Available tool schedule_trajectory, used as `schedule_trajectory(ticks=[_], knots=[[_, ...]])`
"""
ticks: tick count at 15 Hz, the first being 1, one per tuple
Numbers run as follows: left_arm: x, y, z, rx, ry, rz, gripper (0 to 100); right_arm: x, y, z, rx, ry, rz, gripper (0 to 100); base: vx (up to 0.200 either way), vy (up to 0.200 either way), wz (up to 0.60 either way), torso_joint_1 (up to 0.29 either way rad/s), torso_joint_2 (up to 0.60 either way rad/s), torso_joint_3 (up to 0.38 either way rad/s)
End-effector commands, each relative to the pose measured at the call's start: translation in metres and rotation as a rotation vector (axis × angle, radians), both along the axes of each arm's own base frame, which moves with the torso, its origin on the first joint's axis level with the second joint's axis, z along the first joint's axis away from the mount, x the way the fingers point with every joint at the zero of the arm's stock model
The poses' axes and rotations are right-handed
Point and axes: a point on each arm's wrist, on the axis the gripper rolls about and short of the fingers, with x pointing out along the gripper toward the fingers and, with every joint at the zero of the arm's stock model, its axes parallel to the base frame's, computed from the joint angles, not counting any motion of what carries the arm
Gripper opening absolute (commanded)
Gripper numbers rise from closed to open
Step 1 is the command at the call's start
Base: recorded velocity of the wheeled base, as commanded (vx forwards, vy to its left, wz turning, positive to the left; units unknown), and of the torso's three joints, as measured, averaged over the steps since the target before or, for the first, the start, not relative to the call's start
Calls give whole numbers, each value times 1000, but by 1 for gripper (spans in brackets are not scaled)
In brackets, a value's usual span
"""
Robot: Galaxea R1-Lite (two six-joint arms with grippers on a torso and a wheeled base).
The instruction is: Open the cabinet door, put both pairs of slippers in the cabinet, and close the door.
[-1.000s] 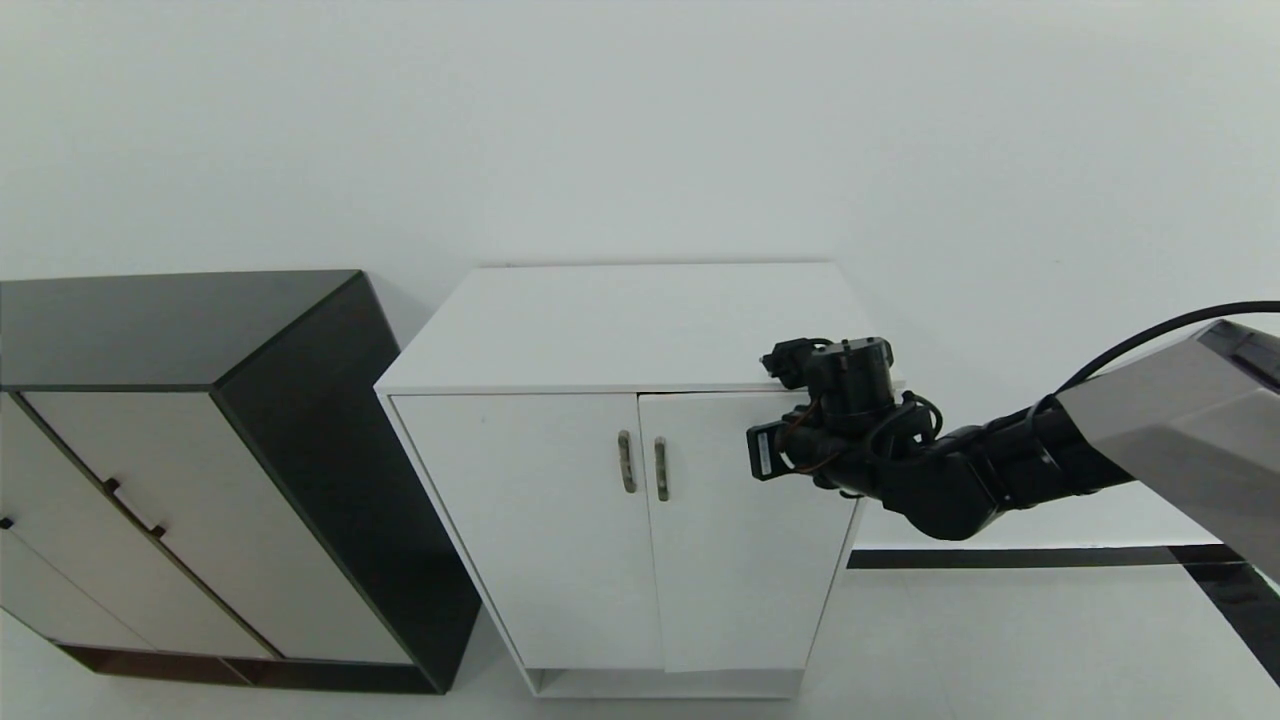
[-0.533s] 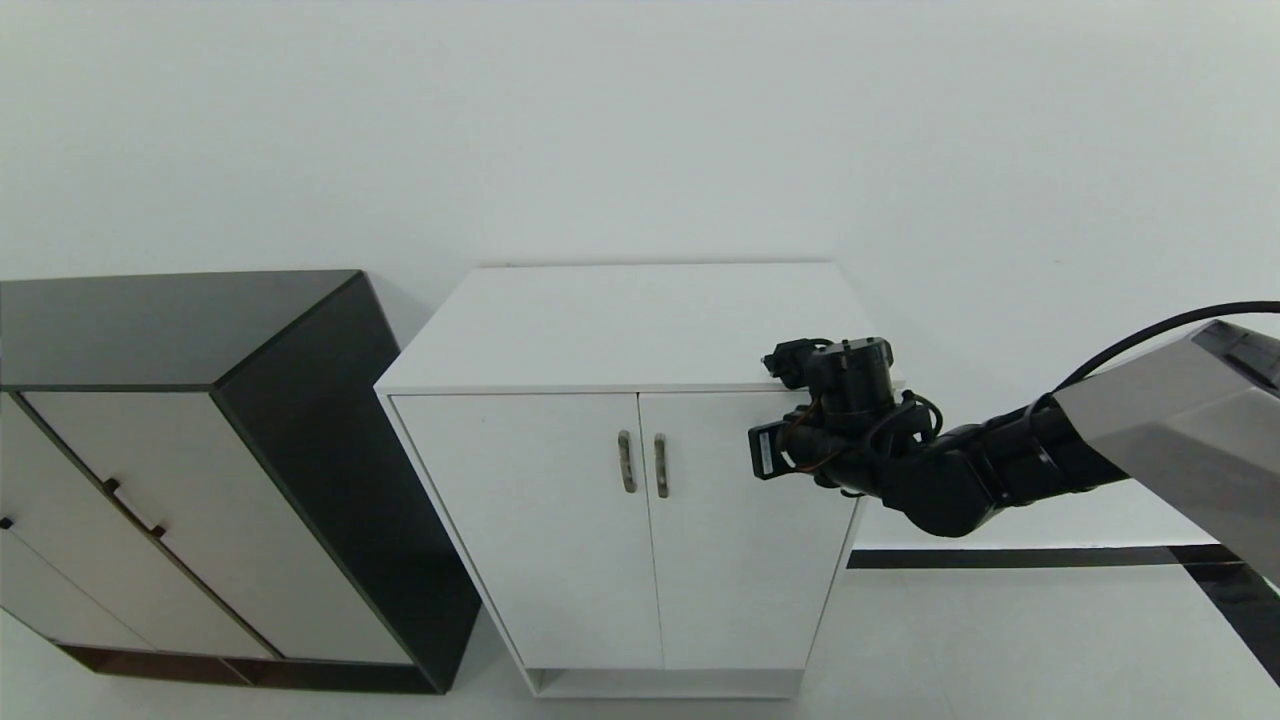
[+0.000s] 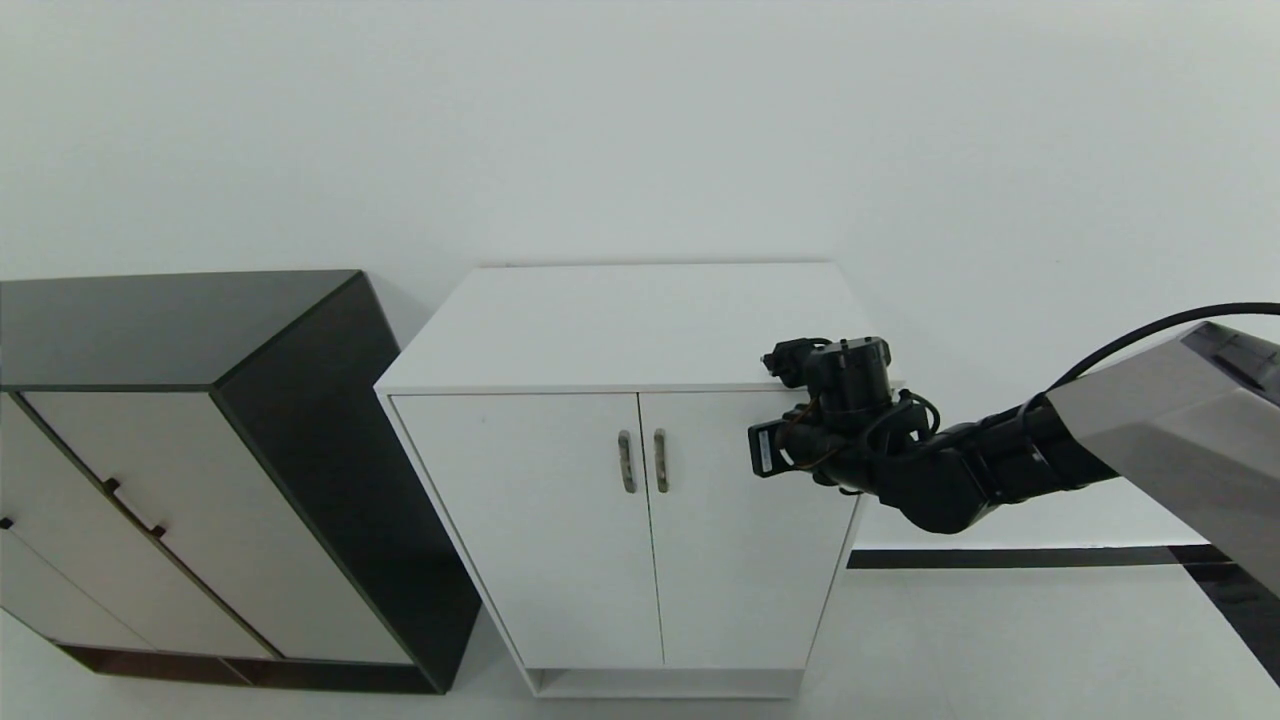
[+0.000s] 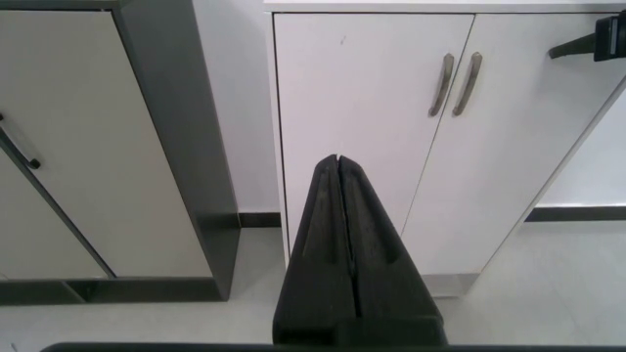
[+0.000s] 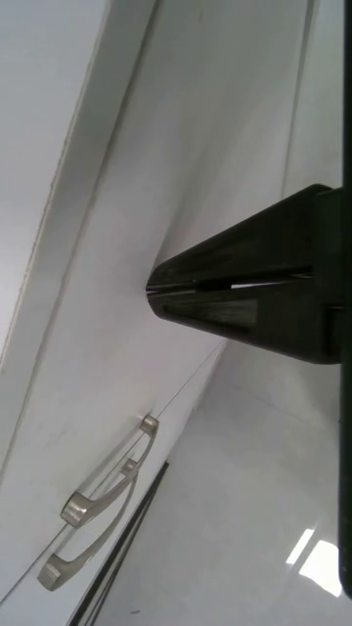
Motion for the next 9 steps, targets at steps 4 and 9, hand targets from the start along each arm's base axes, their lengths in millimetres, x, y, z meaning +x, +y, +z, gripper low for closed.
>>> schedule_trajectory(ticks=[4,9], knots=[[0,0,0,1,0,1,0,3,-2,-1,0,-1,-8,0,0,0,0,0,0,0],[0,0,0,1,0,1,0,-18,-9,12,-1,0,4,0,0,0,0,0,0,0]])
